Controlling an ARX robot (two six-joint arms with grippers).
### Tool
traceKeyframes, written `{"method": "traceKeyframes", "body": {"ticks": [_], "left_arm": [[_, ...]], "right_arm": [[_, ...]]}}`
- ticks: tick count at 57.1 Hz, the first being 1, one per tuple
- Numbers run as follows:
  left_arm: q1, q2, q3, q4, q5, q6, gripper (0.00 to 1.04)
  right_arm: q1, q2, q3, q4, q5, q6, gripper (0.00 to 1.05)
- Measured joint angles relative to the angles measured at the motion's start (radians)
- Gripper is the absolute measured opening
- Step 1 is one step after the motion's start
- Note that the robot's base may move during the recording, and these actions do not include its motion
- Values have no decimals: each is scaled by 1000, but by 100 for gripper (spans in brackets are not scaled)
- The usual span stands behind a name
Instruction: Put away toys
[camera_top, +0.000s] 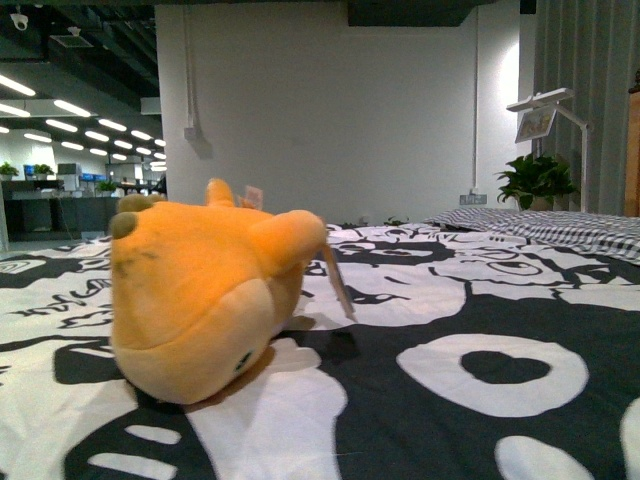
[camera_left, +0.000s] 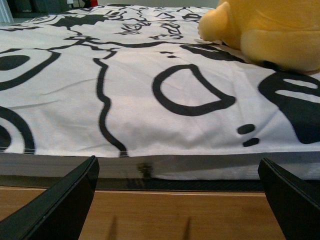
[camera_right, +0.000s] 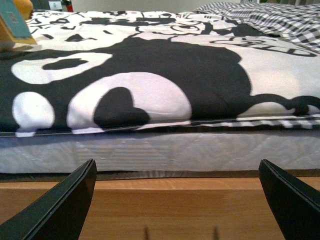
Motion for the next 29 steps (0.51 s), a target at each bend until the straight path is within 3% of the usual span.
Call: {"method": "traceKeyframes", "body": {"ticks": [29], "left_arm": [[0,-2,0,1,-2,0,98]], "right_arm": [[0,0,0,2,-3,0,98]]}}
